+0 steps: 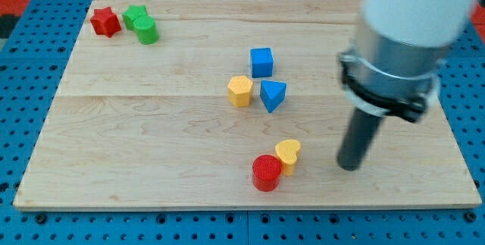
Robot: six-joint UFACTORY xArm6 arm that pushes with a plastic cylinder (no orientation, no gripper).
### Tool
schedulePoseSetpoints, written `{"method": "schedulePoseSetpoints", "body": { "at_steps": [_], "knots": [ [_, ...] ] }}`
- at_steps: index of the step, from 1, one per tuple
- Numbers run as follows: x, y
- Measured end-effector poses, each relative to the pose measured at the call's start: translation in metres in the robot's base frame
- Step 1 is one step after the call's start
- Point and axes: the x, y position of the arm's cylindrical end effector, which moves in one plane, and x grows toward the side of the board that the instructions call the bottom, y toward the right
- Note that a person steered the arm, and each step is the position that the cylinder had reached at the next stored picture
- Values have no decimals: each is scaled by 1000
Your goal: Place the yellow heart to the left of the yellow hexagon
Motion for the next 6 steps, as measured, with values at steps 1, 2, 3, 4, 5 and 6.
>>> {"method": "schedulePoseSetpoints", "body": {
  "at_steps": [1,2,3,4,5,6],
  "knots": [
    [15,-9],
    [10,-65],
    [-29,-118],
    [-66,-172],
    [-79,-187],
    [-88,-215]
  ]
}}
